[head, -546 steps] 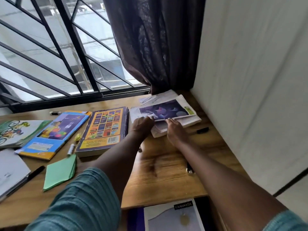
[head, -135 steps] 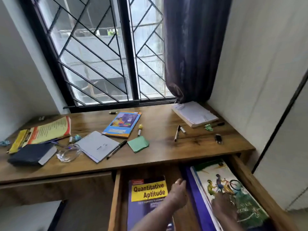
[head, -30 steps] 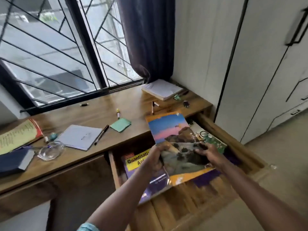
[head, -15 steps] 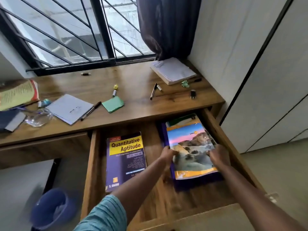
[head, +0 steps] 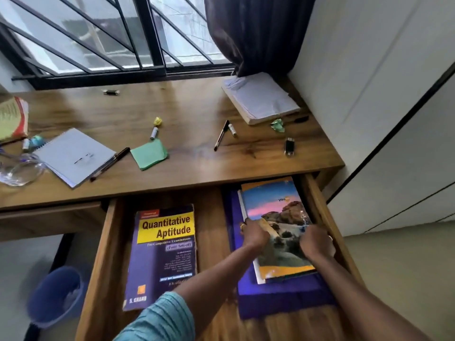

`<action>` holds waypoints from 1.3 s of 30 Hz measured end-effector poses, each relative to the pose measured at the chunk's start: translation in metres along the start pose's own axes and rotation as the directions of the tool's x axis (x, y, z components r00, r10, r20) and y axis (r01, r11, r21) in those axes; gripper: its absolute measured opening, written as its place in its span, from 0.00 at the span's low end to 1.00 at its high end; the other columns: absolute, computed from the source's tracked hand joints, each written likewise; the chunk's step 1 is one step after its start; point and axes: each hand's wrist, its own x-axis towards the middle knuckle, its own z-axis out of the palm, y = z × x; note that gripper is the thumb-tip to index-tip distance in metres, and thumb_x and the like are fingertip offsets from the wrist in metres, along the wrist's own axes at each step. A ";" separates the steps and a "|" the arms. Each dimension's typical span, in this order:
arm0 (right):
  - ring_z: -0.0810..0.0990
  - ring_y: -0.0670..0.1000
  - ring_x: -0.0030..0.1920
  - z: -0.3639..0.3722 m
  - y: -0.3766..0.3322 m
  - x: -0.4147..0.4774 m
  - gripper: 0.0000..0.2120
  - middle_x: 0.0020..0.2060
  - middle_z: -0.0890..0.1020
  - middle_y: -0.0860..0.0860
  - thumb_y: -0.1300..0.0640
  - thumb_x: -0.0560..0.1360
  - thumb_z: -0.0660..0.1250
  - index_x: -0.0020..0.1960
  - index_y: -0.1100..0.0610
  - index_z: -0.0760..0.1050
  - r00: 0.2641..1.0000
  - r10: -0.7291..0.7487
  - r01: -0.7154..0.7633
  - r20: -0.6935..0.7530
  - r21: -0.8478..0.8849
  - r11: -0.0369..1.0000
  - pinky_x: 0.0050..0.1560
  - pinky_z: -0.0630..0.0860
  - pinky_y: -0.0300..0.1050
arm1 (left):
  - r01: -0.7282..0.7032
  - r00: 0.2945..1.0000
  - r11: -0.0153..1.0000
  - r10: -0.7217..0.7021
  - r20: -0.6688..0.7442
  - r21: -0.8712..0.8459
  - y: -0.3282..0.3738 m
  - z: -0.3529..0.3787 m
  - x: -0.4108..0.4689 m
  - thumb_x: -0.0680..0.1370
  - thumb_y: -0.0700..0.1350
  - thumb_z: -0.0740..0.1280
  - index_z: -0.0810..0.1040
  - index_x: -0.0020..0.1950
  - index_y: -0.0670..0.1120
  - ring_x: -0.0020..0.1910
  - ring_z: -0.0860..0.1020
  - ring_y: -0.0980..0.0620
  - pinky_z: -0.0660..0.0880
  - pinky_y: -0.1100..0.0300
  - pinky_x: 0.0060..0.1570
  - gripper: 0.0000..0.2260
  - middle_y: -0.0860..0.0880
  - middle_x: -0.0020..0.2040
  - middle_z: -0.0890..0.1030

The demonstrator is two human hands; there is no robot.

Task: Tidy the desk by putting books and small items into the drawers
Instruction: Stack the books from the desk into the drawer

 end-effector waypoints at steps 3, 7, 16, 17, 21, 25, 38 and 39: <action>0.77 0.60 0.59 -0.001 -0.011 0.005 0.16 0.60 0.77 0.60 0.61 0.80 0.55 0.65 0.63 0.72 1.000 -0.026 0.023 -0.014 -0.154 0.988 0.54 0.76 0.50 | -0.009 1.000 0.994 0.008 0.005 0.105 0.000 0.007 0.003 0.79 0.40 0.58 0.62 0.71 0.36 0.69 0.64 0.41 0.63 0.52 0.70 0.20 0.40 0.69 0.66; 0.79 0.58 0.57 -0.019 -0.039 0.024 0.14 0.57 0.80 0.58 0.61 0.80 0.56 0.63 0.59 0.73 0.983 -0.182 0.177 -0.003 -0.221 0.959 0.50 0.75 0.46 | 0.105 0.992 0.989 -0.097 -0.078 0.104 0.014 -0.004 0.010 0.79 0.45 0.59 0.66 0.69 0.42 0.67 0.63 0.42 0.63 0.51 0.67 0.19 0.42 0.69 0.63; 0.78 0.60 0.57 -0.127 -0.131 0.125 0.12 0.56 0.79 0.61 0.61 0.79 0.59 0.59 0.64 0.75 0.903 -0.344 0.365 -0.257 0.036 0.930 0.48 0.73 0.46 | -0.202 0.907 0.979 0.196 -0.374 0.024 0.154 -0.110 0.054 0.77 0.39 0.57 0.70 0.65 0.41 0.68 0.62 0.38 0.61 0.49 0.68 0.16 0.40 0.67 0.66; 0.78 0.61 0.57 -0.135 -0.138 0.141 0.12 0.57 0.79 0.62 0.62 0.78 0.59 0.59 0.64 0.75 0.893 -0.358 0.384 -0.274 0.047 0.922 0.51 0.74 0.48 | -0.207 0.902 0.978 0.204 -0.382 0.033 0.169 -0.119 0.067 0.76 0.39 0.57 0.71 0.65 0.41 0.68 0.63 0.39 0.61 0.50 0.68 0.17 0.39 0.67 0.67; 0.76 0.63 0.60 -0.156 -0.165 0.211 0.14 0.59 0.78 0.64 0.61 0.77 0.59 0.59 0.67 0.75 0.860 -0.399 0.449 -0.316 0.102 0.888 0.56 0.74 0.50 | -0.245 0.887 0.966 0.259 -0.383 0.085 0.217 -0.143 0.111 0.77 0.37 0.59 0.69 0.69 0.40 0.69 0.66 0.40 0.63 0.54 0.68 0.20 0.38 0.68 0.70; 0.71 0.62 0.66 -0.168 -0.187 0.285 0.21 0.65 0.72 0.64 0.55 0.78 0.58 0.67 0.66 0.67 0.923 -0.330 0.375 -0.197 0.274 0.886 0.64 0.69 0.52 | -0.145 0.915 0.988 0.153 -0.374 0.050 0.248 -0.151 0.163 0.77 0.38 0.58 0.68 0.69 0.36 0.67 0.68 0.38 0.67 0.53 0.65 0.20 0.35 0.68 0.69; 0.75 0.56 0.59 -0.187 -0.219 0.351 0.18 0.64 0.74 0.59 0.64 0.75 0.65 0.65 0.67 0.71 0.973 -0.204 0.045 0.107 0.781 0.623 0.51 0.72 0.48 | 0.063 0.870 0.998 -0.042 -0.491 0.025 0.244 -0.156 0.225 0.79 0.35 0.57 0.70 0.68 0.38 0.68 0.70 0.40 0.70 0.52 0.64 0.18 0.38 0.68 0.71; 0.76 0.56 0.57 -0.188 -0.220 0.348 0.15 0.61 0.76 0.58 0.65 0.74 0.65 0.61 0.65 0.73 0.959 -0.218 -0.047 0.180 0.863 0.504 0.53 0.74 0.52 | 0.059 0.868 0.998 -0.043 -0.495 0.016 0.242 -0.157 0.225 0.78 0.35 0.57 0.69 0.69 0.38 0.68 0.70 0.41 0.69 0.53 0.65 0.18 0.39 0.68 0.71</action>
